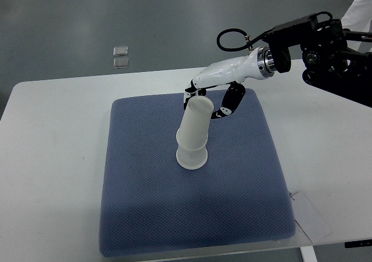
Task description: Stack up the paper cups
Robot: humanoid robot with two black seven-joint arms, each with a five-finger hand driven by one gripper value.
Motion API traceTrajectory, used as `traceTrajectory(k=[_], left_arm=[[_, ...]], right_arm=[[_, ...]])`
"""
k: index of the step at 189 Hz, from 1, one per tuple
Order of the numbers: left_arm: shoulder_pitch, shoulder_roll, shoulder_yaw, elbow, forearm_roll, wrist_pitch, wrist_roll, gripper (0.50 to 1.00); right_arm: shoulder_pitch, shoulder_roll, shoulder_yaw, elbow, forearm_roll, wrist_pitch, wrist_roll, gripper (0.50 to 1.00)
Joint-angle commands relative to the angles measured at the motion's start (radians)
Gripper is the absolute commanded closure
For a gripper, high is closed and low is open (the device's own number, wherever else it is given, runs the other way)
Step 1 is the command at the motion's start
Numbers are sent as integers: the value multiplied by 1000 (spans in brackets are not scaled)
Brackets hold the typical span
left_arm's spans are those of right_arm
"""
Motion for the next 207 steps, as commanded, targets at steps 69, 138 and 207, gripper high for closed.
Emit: traceTrajectory(k=[69,138,207], left_arm=[[0,0,0,0,0,0,0,500],[0,0,0,0,0,0,0,500],[0,0,0,0,0,0,0,500]], right_arm=[[-1,-5,9,-6,11,31,-61,587],[1,-16,24,2,21,27,-61,587],[-103,-46,162,-119,425,-105,-135,589]])
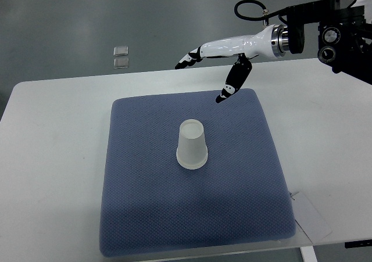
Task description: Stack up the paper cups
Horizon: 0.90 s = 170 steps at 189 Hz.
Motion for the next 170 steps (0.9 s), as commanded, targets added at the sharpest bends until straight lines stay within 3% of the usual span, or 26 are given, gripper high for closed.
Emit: traceTrajectory(k=[1,23,66,95,122,170], left_arm=[[0,0,0,0,0,0,0,500],[0,0,0,0,0,0,0,500],[0,0,0,0,0,0,0,500],[0,0,0,0,0,0,0,500],[0,0,0,0,0,0,0,500],[0,0,0,0,0,0,0,500]], right_arm=[[-66,0,39,-65,152,-81,-47,589],[-154,0,50,-130,309,-215,-75,589],[-296,52,56,-194,709,-549,-102,591],[-374,101,127,-206,882,-705,-101,589],[-452,161,235,-231,895,-791,-104,589],[-555,251,364,-245,896,-833,-104,587]])
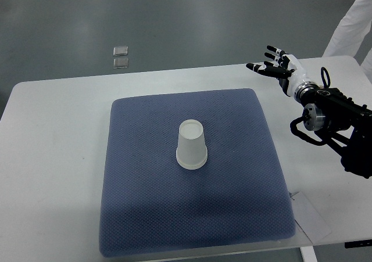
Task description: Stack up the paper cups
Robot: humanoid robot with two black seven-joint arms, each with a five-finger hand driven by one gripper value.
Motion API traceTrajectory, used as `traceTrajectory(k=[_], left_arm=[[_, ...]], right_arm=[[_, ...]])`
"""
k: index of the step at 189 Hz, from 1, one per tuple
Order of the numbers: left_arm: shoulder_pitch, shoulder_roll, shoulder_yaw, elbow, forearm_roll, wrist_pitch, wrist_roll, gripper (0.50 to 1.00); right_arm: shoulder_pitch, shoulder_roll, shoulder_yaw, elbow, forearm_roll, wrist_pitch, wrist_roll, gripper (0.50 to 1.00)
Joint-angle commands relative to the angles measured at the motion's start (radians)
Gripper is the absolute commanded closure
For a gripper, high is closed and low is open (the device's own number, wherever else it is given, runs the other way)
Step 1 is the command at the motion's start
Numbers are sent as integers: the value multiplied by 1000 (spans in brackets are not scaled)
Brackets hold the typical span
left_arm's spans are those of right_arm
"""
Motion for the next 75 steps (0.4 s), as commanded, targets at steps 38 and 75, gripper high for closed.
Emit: traceTrajectory(k=[38,75], left_arm=[[0,0,0,0,0,0,0,500],[0,0,0,0,0,0,0,500]], right_arm=[[-77,60,55,5,-6,24,6,587],[-83,50,61,2,-15,130,12,587]])
